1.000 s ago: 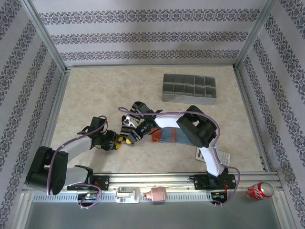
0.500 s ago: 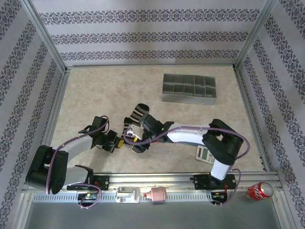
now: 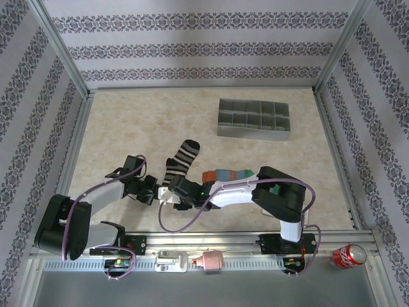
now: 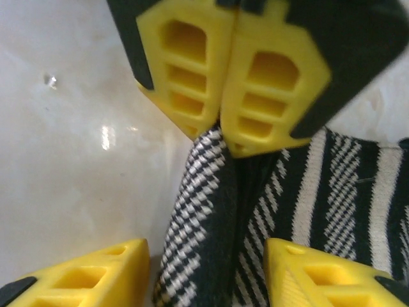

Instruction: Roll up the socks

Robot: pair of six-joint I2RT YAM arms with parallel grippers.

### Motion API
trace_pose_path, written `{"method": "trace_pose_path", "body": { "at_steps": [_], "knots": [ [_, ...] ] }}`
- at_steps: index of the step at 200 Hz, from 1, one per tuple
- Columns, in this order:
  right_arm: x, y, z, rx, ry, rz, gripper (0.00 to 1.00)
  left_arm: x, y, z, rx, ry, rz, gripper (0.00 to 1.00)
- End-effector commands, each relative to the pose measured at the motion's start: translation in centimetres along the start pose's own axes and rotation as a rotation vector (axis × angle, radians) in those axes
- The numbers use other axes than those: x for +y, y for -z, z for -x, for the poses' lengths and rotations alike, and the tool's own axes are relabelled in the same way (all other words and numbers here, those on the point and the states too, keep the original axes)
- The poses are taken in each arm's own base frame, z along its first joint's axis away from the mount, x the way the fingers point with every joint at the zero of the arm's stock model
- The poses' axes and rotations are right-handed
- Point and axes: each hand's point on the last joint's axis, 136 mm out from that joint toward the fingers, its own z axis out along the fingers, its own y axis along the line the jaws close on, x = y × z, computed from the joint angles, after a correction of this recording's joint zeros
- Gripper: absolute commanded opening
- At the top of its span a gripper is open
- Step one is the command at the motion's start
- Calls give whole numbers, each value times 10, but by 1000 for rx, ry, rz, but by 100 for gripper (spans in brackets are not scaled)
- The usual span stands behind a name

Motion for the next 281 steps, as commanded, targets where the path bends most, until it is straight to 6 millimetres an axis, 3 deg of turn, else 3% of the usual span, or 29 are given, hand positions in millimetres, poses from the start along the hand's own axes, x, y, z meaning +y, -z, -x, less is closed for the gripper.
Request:
{"method": "trace_pose_path", "body": {
  "at_steps": [1, 22, 42, 81, 99, 129, 154, 189, 238, 281],
  "knots": [
    [-17, -3, 12, -8, 7, -73, 41, 37, -2, 4, -22, 67, 143, 0],
    [-13, -5, 11, -3, -13, -53, 28, 36, -2, 5, -23, 64, 141, 0],
    [-8, -4, 9, -1, -28, -27, 26, 37, -3, 5, -23, 65, 137, 0],
    [-1, -8, 0, 23, -111, 52, 0, 32, -1, 6, -27, 58, 124, 0],
    [4, -6, -3, 21, -185, 133, 0, 28, 1, 5, -31, 47, 110, 0],
    [17, -5, -12, 27, -385, 353, 0, 14, 14, 7, -73, 15, 44, 34],
    [26, -7, -25, 35, -562, 499, 0, 3, 29, 7, -110, -13, -20, 50],
    [31, -11, -42, 65, -733, 609, 0, -11, 34, -1, -87, -70, -129, 50],
    [29, -16, -61, 104, -922, 716, 0, -12, 28, -6, -53, -99, -190, 43],
    [30, -17, -71, 133, -1045, 787, 0, -35, 21, -1, -67, -151, -282, 41]
  ]
}}
